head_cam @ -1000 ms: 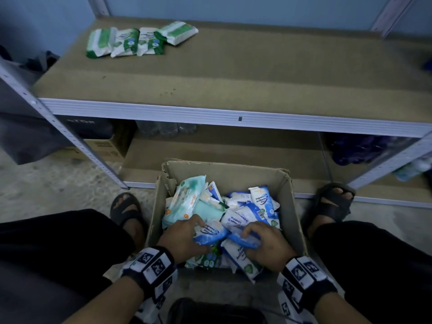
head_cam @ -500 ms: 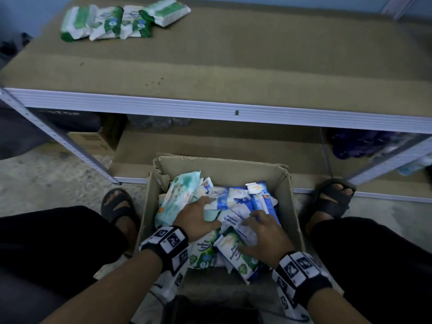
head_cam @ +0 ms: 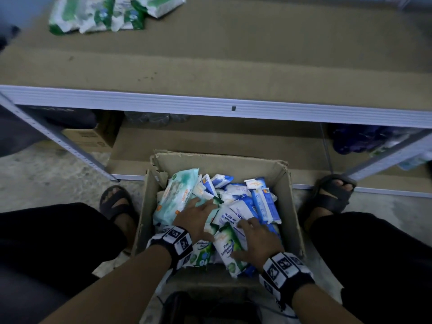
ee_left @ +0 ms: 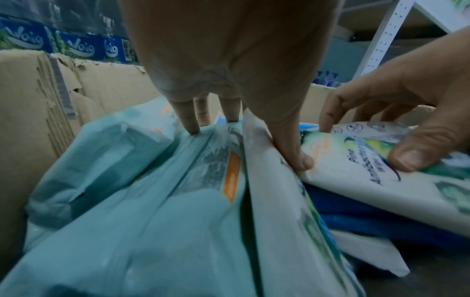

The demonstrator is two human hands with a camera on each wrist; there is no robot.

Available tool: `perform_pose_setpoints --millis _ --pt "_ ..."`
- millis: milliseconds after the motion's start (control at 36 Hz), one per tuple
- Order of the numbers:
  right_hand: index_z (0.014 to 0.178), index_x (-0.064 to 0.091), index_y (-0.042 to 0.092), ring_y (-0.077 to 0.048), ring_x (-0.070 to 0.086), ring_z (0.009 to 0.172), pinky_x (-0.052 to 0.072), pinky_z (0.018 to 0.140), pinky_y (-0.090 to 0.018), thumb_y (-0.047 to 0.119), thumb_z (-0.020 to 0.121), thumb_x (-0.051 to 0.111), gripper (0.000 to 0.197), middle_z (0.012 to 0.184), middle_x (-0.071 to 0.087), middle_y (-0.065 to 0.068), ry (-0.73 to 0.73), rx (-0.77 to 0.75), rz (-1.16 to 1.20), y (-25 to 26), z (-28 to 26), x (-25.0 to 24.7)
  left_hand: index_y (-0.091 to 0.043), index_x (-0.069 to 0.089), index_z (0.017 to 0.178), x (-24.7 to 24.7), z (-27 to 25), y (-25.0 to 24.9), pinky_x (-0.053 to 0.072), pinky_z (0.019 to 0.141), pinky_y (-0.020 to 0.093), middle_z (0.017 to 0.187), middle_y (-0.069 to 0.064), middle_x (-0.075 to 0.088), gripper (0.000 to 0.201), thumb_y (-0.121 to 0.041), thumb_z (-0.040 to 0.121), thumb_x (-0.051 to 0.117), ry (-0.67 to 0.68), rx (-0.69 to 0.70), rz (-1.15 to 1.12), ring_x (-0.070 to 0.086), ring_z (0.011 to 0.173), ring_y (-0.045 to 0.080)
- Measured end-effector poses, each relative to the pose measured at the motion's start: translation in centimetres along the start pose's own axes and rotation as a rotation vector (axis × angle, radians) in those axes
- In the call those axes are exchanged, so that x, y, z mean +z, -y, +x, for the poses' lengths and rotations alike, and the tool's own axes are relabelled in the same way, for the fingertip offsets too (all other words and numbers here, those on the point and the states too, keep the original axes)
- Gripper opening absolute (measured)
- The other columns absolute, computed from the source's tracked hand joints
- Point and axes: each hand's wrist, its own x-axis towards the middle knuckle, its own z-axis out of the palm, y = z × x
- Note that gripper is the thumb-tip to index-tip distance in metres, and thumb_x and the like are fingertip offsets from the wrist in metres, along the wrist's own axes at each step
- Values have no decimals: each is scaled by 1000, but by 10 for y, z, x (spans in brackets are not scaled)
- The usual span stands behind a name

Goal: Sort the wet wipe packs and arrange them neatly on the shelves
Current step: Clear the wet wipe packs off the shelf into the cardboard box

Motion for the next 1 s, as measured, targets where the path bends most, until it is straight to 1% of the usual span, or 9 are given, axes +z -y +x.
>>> perform_pose_setpoints --millis 139,250,333,444,583,667,805,917,1000 --pt "144 26 30 -33 37 132 38 105 -50 63 74 71 90 146 30 -2 48 15 -56 9 -7 -4 -34 14 155 -9 -6 0 25 116 54 164 -12 1 104 -53 75 77 114 -13 51 0 151 19" --pt "145 33 31 -29 38 133 41 106 -44 69 73 67 89 150 31 0 3 -9 -17 5 -11 -14 -21 19 155 -31 -18 -1 29 116 40 165 0 5 100 -56 79 72 109 -12 123 17 148 23" --pt "144 38 28 -26 40 133 43 104 -40 64 77 66 81 150 33 1 -84 -28 38 12 -13 -34 -21 27 152 -54 -34 -2 35 111 36 161 3 23 87 -54 84 68 29 -26 148 29 143 24" --pt "138 45 24 -23 43 129 44 100 -37 51 86 63 61 143 40 1 -226 -118 84 35 -18 -76 -22 39 142 -91 -54 -4 47 97 37 141 5 51 67 -48 87 65 -97 -50 202 49 126 26" --pt "129 51 25 -20 49 120 46 93 -35 43 89 61 45 132 48 5 -363 -249 73 75 -32 -132 -25 47 136 -148 -80 -3 50 89 37 128 5 60 54 -45 88 62 -222 -63 259 58 114 27" --pt "131 51 24 -19 49 119 44 95 -35 41 91 61 45 130 50 3 -407 -322 10 98 -43 -167 -29 53 132 -190 -94 4 52 89 38 122 5 64 49 -47 87 62 -272 -76 264 61 110 27" --pt "129 53 28 -15 51 118 46 97 -36 42 88 63 44 128 54 9 -512 -434 -81 128 -52 -225 -30 55 123 -259 -121 14 49 77 33 112 -3 65 41 -48 88 64 -458 -59 268 60 100 22" --pt "122 58 24 -18 54 115 45 97 -37 40 86 66 40 123 59 5 -575 -465 -106 154 -49 -272 -28 57 119 -305 -134 25 51 82 35 110 -11 67 36 -43 87 66 -621 -67 220 61 99 17" --pt "120 59 23 -17 56 113 45 95 -34 36 86 67 37 121 60 4 -583 -454 -163 171 -38 -301 -26 58 117 -334 -131 39 51 83 35 112 -11 66 35 -40 86 66 -673 -116 200 61 99 17"
